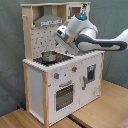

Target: Play with the kitchen

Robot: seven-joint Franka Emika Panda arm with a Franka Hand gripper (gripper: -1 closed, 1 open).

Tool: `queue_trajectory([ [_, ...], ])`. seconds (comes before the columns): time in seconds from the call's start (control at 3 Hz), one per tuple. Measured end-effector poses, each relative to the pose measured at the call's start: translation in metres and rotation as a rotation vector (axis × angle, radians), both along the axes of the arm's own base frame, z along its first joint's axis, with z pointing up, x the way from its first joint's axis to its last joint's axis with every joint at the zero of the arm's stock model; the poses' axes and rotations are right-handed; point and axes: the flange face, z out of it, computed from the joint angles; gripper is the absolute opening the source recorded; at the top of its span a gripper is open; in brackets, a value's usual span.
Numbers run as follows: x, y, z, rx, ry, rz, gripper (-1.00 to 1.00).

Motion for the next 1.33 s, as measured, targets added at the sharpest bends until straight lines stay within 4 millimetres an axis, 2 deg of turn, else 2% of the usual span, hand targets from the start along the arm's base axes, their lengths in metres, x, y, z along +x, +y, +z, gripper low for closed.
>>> queue_trajectory([
  [0.33, 0.015, -0.008, 0.005, 0.024, 0.059, -0.012, 1.00],
  [0.67, 0.030, -0.017, -0.003, 0.054, 0.136, -0.007, 1.00],
  [1.0, 0.042, -0.018, -0.018, 0.052, 0.200, 0.015, 1.00],
  [1.33, 0.054, -0.017, -0.020, 0.041, 0.225, 0.034, 1.00],
])
